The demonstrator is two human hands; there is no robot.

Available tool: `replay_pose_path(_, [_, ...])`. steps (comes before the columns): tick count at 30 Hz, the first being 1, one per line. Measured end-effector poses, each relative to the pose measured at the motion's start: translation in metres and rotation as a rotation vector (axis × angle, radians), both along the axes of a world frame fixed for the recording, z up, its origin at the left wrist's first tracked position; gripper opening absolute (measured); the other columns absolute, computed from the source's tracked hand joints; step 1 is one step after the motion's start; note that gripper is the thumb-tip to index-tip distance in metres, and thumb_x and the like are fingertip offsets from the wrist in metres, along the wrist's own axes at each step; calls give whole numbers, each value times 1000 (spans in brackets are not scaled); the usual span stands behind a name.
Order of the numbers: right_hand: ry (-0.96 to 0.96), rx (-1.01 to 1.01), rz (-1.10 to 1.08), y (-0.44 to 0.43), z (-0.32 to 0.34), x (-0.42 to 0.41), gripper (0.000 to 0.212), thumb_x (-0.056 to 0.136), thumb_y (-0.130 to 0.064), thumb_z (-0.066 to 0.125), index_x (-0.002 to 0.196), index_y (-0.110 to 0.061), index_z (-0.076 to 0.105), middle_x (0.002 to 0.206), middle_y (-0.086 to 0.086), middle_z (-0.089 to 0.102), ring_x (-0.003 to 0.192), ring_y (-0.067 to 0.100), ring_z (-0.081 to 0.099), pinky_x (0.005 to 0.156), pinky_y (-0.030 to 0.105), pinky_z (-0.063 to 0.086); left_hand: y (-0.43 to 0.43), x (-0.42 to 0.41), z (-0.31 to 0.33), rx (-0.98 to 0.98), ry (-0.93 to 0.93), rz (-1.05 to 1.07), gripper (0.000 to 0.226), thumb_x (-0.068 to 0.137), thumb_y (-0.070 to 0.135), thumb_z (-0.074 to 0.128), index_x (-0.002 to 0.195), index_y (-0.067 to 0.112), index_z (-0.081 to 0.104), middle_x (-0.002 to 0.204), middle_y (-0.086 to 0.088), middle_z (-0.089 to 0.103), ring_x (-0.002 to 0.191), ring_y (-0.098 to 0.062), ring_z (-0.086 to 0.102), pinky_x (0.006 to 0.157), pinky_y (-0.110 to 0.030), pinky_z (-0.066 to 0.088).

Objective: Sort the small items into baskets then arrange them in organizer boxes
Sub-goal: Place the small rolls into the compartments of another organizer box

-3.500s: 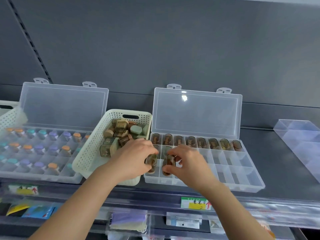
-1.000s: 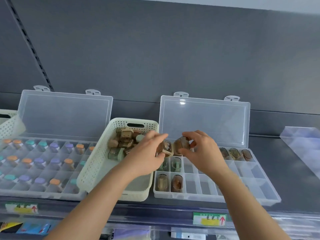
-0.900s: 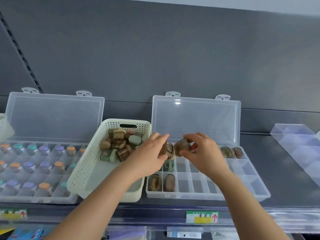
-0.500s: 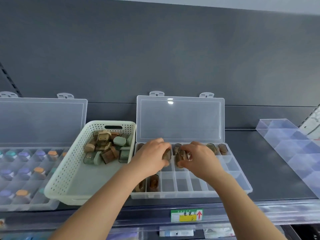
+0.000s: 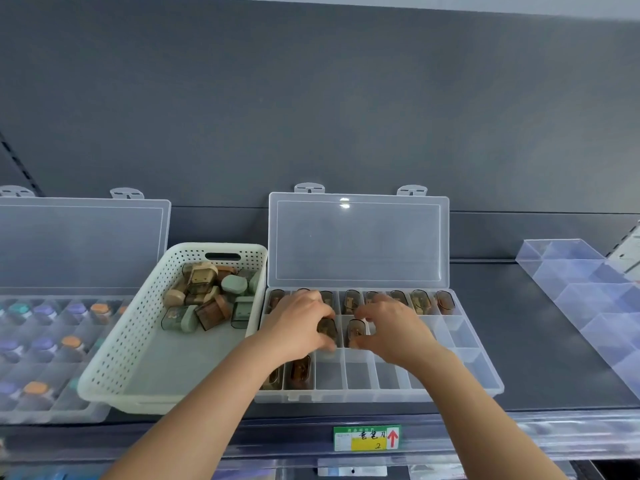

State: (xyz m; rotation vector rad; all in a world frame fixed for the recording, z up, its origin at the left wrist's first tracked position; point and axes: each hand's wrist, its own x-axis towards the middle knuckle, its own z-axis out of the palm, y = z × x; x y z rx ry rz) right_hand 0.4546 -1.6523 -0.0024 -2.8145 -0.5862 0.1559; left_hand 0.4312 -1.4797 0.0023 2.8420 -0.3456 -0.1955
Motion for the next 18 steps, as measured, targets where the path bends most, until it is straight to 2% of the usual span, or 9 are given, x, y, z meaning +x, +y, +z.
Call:
replay_pose_path(7, [1, 26, -9, 2, -1, 4, 32, 81, -30, 67, 111, -19, 67, 109, 1, 60, 96, 19, 59, 81, 29, 52, 1, 1, -4, -7, 1, -7, 50, 89, 38, 63, 136, 23, 52, 121, 4, 51, 115, -16, 44, 98, -34, 40])
replay_pose_path(13, [17, -9, 12, 4, -1, 8, 31, 79, -28, 66, 109, -19, 66, 106, 1, 62, 94, 19, 59, 80, 31, 53, 3, -2, -6, -24, -28, -26, 49, 91, 33, 62, 137, 24, 50, 126, 4, 47, 120, -15, 41, 101, -32, 38])
replay_pose_path(18, [-47, 88, 100, 30, 16, 8, 33, 83, -36, 67, 113, -23, 65, 103, 0, 59, 90, 17, 59, 78, 29, 51, 25, -6, 14, -84, -193, 40, 39, 93, 33, 58, 131, 25, 56, 116, 7, 52, 112, -11, 45, 92, -27, 39])
